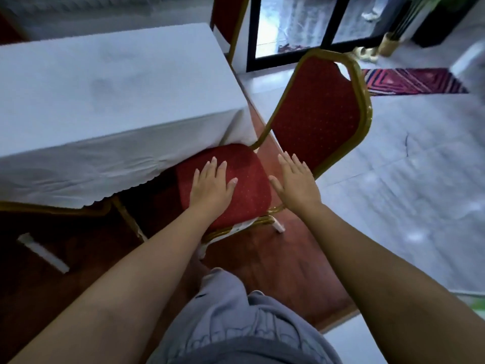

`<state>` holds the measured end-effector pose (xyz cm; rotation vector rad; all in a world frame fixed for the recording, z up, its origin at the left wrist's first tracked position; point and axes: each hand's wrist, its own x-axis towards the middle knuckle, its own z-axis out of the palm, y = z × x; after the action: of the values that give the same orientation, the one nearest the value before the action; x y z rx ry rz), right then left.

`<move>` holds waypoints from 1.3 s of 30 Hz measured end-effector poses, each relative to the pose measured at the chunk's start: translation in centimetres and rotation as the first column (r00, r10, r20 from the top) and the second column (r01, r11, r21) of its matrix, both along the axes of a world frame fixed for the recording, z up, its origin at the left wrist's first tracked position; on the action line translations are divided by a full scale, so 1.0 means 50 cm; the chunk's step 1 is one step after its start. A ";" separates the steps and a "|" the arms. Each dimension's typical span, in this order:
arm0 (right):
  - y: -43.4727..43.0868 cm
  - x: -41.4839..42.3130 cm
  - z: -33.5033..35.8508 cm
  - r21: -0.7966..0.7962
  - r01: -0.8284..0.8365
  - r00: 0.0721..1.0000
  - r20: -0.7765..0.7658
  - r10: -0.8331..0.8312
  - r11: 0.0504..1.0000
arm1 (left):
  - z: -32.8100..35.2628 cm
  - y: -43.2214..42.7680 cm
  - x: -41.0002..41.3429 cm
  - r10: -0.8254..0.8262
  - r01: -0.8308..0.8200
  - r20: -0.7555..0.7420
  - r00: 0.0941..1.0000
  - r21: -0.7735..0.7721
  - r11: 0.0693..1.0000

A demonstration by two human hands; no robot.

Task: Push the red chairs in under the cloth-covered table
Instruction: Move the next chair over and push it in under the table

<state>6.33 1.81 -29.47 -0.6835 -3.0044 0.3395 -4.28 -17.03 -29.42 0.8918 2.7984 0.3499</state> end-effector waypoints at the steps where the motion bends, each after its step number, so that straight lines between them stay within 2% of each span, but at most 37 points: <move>1: 0.019 0.002 0.001 0.008 0.027 1.000 -0.007 -0.027 1.000 | -0.001 0.025 -0.001 -0.018 0.018 -0.003 1.000 0.003 1.000; 7: 0.144 -0.018 0.013 0.050 0.147 0.987 -0.066 -0.144 0.988 | -0.014 0.159 -0.038 -0.069 0.069 -0.006 0.998 0.012 0.998; 14: 0.327 -0.103 0.058 0.154 0.220 0.972 -0.124 -0.202 0.963 | -0.009 0.328 -0.123 -0.090 0.090 -0.010 0.996 0.022 0.996; 20: 0.438 -0.158 0.084 0.201 0.308 0.944 -0.185 -0.273 0.930 | 0.019 0.448 -0.184 -0.126 0.124 0.044 0.991 0.057 0.991; 28: 0.524 -0.225 0.102 0.242 0.146 0.980 -0.169 -0.107 0.959 | 0.024 0.538 -0.214 -0.109 0.107 0.020 0.994 0.064 0.992; 32: 0.566 -0.276 0.124 0.213 0.065 0.983 -0.184 -0.025 0.975 | 0.024 0.586 -0.215 -0.047 0.043 0.037 0.998 0.117 0.992; 35: 0.592 -0.310 0.142 0.147 0.001 0.973 -0.227 0.033 0.989 | 0.022 0.623 -0.207 0.016 -0.024 0.058 0.998 0.148 0.989; 39: 0.646 -0.352 0.170 -0.021 -0.105 0.965 -0.245 0.097 0.994 | 0.021 0.679 -0.171 0.106 -0.115 0.061 0.992 0.173 0.978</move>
<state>-11.29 34.11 -20.96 -0.4530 -2.8090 0.4444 -12.85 16.90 -28.35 0.7500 2.8099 0.6376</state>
